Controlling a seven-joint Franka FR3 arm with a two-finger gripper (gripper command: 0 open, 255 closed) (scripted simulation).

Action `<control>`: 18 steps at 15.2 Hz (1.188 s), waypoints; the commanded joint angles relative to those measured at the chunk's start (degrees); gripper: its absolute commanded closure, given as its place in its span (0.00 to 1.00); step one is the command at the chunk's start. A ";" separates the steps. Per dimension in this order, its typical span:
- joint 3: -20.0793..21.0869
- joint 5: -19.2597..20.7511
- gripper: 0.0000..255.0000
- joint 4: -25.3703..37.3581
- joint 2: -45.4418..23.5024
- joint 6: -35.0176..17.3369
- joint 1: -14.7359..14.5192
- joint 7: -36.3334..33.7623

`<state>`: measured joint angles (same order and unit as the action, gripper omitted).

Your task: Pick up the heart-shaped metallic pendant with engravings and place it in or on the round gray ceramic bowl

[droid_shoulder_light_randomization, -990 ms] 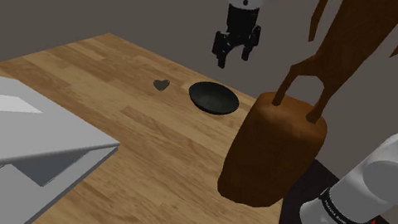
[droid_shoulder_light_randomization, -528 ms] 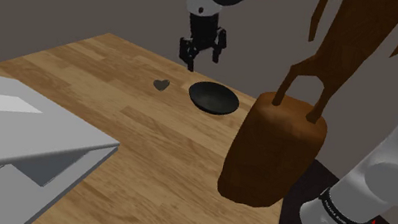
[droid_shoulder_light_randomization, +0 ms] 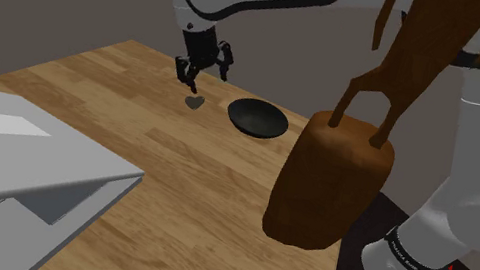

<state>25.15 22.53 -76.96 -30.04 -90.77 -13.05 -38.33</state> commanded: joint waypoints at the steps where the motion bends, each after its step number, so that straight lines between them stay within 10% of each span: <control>1: -0.85 2.25 0.00 8.85 -6.76 3.43 -3.34 -0.78; 4: -2.35 4.31 0.00 20.88 -15.03 7.94 -7.47 -0.21; 18: -2.08 4.10 0.00 10.88 -12.56 0.85 -4.66 -1.61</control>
<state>23.07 26.62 -66.07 -42.59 -89.90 -17.71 -39.94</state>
